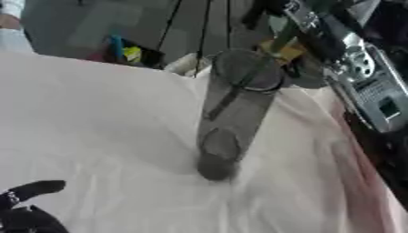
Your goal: Arrange flowers into the vase.
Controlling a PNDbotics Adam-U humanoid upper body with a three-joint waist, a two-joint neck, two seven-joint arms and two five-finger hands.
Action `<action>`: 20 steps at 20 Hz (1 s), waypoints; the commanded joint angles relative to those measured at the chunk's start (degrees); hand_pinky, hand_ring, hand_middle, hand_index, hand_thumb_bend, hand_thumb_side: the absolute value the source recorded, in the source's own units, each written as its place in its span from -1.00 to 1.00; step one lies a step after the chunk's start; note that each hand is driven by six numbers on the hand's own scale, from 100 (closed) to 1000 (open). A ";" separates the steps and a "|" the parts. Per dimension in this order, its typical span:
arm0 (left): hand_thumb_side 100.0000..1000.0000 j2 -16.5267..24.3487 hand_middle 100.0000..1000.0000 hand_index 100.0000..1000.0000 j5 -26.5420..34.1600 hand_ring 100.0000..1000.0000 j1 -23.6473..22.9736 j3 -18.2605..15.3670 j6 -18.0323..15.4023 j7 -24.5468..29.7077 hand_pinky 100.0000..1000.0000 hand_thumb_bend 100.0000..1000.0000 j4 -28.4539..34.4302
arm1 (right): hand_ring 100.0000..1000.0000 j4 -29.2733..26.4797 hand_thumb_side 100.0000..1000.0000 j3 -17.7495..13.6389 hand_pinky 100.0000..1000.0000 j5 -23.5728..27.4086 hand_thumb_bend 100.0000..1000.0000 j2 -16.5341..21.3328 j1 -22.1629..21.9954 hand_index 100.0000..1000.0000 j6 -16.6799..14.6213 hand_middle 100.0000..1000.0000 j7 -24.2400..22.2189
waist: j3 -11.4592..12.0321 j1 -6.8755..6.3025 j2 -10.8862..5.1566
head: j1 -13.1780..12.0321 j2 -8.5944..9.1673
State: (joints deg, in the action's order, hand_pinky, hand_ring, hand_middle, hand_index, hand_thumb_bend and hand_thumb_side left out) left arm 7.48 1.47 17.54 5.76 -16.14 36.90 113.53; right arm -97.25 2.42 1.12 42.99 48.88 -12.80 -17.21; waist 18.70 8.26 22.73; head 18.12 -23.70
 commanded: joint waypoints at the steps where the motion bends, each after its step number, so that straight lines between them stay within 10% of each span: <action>1: 1.00 0.22 0.74 0.47 0.26 0.14 0.26 0.17 0.01 0.30 -0.29 -1.00 1.06 | 1.00 -0.94 1.00 -0.93 0.30 -1.44 -1.00 2.25 0.63 0.07 -0.47 -0.17 -2.52 | -0.14 -0.52 -1.04 | -0.10 -0.16; 20: 1.00 0.27 0.75 0.47 0.14 0.15 0.12 0.34 0.05 0.99 -0.29 -1.00 1.06 | 1.00 0.15 1.00 -2.17 0.51 -3.99 -1.00 3.60 1.52 0.47 -5.92 0.27 -18.28 | -0.29 -0.51 -1.14 | -0.05 -0.11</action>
State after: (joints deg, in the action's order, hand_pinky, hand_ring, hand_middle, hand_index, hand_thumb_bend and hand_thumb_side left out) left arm 7.48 1.47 17.52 5.76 -16.00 37.65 113.53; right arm -96.92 1.34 -2.81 44.25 49.29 -18.27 -34.40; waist 18.47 8.26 22.73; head 18.05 -23.70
